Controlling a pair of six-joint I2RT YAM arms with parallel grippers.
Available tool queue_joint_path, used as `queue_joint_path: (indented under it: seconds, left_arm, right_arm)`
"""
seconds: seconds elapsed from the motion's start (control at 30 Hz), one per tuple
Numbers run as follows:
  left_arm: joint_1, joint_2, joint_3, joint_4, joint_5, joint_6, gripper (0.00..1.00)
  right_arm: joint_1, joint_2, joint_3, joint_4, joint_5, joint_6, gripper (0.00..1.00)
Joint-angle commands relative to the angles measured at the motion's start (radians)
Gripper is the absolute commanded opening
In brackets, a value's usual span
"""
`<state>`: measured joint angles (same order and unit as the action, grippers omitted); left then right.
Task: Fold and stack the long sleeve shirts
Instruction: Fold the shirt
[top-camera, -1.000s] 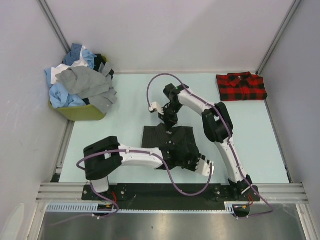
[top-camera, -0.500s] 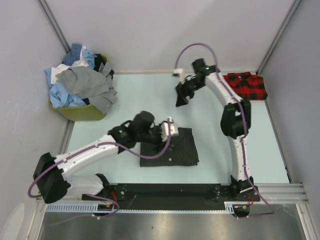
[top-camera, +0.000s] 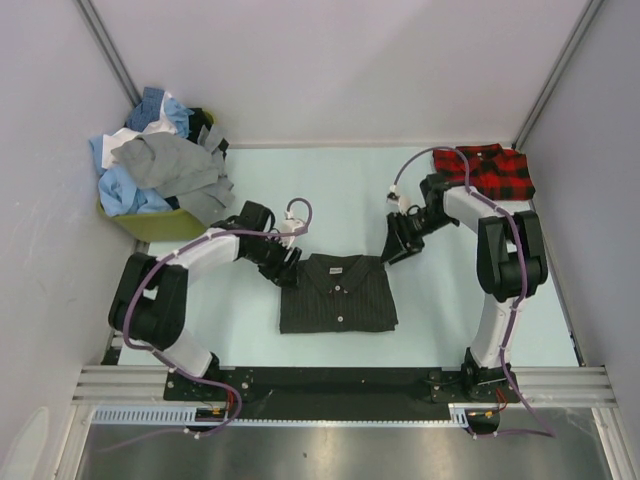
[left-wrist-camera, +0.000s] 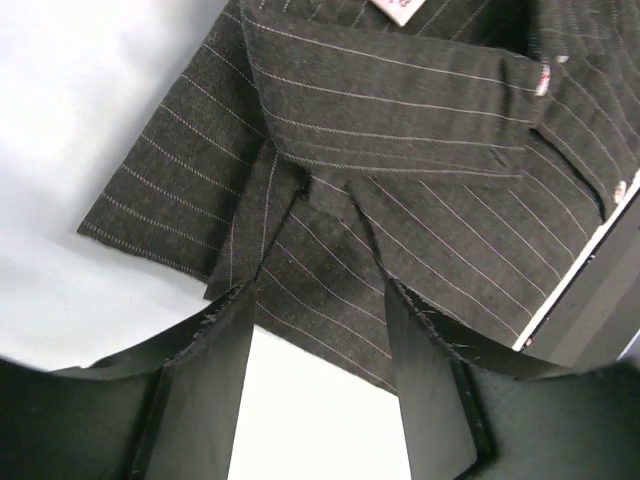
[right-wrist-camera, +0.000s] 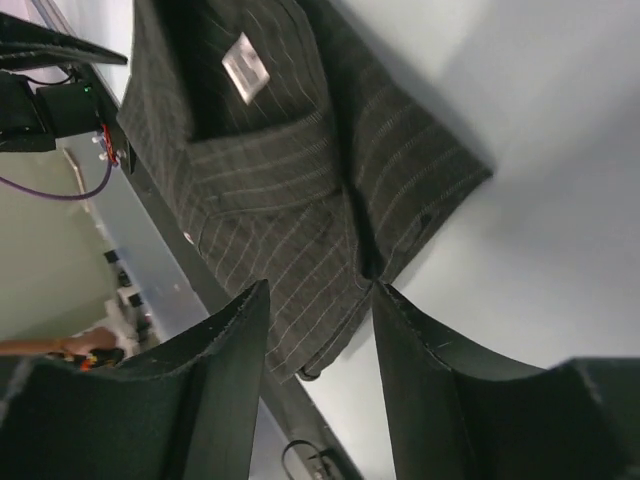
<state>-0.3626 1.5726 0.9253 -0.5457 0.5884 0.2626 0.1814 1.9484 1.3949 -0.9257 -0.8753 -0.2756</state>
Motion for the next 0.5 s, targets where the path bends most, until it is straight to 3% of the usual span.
queue_joint_path:
  seconds: [0.0, 0.13, 0.27, 0.33, 0.43, 0.47]
  left_arm:
    - [0.004, 0.050, 0.061, -0.007, 0.039, 0.027, 0.58]
    - [0.002, 0.084, 0.049, -0.019, 0.031, 0.043, 0.48]
    - [0.002, 0.086, 0.015, -0.043, 0.019, 0.052, 0.25]
    - [0.002, 0.072, -0.012, -0.057, 0.013, 0.066, 0.21]
    - [0.004, 0.055, -0.014, -0.082, -0.005, 0.099, 0.20]
    - [0.004, 0.050, -0.011, -0.085, -0.010, 0.113, 0.25]
  right_arm:
    - [-0.010, -0.045, -0.094, 0.117, -0.004, 0.104, 0.47]
    - [-0.011, -0.063, -0.201, 0.177, -0.011, 0.147, 0.36]
    - [-0.010, -0.060, -0.264, 0.205, 0.010, 0.177, 0.19]
    - [-0.008, -0.052, -0.281, 0.203, 0.015, 0.182, 0.09]
    - [-0.013, -0.068, -0.283, 0.179, 0.006, 0.162, 0.09]
    - [-0.016, -0.089, -0.277, 0.174, -0.005, 0.156, 0.12]
